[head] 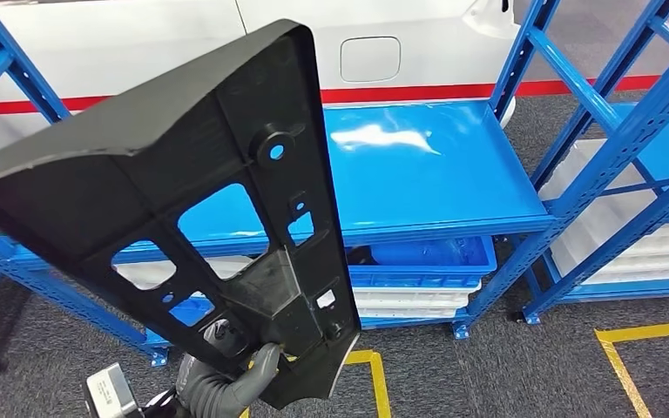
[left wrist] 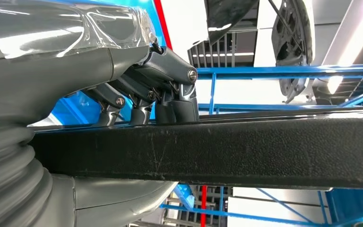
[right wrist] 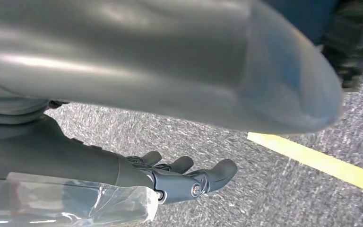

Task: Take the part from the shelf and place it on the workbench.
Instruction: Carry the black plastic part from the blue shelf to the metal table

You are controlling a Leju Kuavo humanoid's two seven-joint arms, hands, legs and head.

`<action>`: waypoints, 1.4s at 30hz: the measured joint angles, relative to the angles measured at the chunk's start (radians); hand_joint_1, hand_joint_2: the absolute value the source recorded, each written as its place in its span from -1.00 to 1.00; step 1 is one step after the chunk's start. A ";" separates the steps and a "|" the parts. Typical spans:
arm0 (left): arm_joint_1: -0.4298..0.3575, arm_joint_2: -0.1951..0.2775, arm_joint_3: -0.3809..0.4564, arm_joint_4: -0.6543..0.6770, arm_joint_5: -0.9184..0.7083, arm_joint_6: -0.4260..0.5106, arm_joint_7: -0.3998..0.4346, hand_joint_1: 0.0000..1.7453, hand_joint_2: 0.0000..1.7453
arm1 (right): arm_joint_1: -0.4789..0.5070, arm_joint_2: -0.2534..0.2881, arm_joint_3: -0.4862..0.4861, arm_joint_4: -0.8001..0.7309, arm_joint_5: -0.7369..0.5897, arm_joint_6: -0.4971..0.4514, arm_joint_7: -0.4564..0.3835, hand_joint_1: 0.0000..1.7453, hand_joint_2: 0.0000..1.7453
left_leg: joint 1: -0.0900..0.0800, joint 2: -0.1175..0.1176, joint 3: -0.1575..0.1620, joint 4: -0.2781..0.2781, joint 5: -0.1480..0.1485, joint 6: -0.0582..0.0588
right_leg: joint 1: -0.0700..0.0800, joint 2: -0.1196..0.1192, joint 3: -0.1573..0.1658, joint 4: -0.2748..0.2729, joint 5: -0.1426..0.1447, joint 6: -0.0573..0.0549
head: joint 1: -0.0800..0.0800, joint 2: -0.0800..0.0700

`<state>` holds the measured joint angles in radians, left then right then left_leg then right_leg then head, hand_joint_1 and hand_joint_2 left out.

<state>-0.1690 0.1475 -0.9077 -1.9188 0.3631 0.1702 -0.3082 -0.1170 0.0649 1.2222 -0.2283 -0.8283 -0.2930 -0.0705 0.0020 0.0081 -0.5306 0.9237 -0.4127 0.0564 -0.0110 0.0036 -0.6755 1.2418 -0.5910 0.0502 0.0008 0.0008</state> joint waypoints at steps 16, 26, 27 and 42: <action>-0.015 0.002 -0.003 0.000 0.022 -0.027 -0.025 1.00 1.00 | 0.001 -0.016 0.000 0.001 -0.006 -0.003 -0.001 -1.00 -1.00 | 0.003 -0.002 -0.136 0.334 -0.161 -0.059 | 0.003 -0.003 0.123 -0.289 0.152 -0.049 | -0.005 0.000; -0.016 0.003 -0.003 0.000 0.045 -0.026 -0.019 1.00 1.00 | 0.002 -0.015 -0.002 0.001 -0.029 -0.006 0.001 -1.00 -1.00 | -0.002 -0.003 0.036 -0.007 -0.027 -0.004 | 0.007 0.000 0.076 -0.247 0.142 -0.009 | -0.004 0.000; -0.015 0.003 -0.003 0.000 0.047 -0.025 -0.018 1.00 1.00 | 0.002 -0.015 -0.002 0.001 -0.030 -0.006 0.001 -1.00 -1.00 | -0.001 -0.002 0.030 -0.009 -0.020 0.001 | 0.006 0.000 0.055 -0.195 0.103 -0.006 | -0.004 0.000; -0.048 -0.012 -0.011 0.018 0.060 -0.054 -0.020 1.00 1.00 | 0.006 -0.029 -0.028 0.004 -0.096 -0.020 -0.003 -1.00 -1.00 | -0.003 -0.003 -0.074 0.111 -0.053 -0.044 | -0.001 0.000 0.146 -0.291 0.131 -0.041 | -0.007 0.000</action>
<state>-0.2167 0.1357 -0.9191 -1.9005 0.4227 0.1158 -0.3286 -0.1109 0.0357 1.1944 -0.2244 -0.9241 -0.3134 -0.0733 -0.0010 0.0049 -0.6047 1.0350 -0.4659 0.0129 -0.0120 0.0035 -0.5293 0.9509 -0.4595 0.0093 -0.0066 0.0011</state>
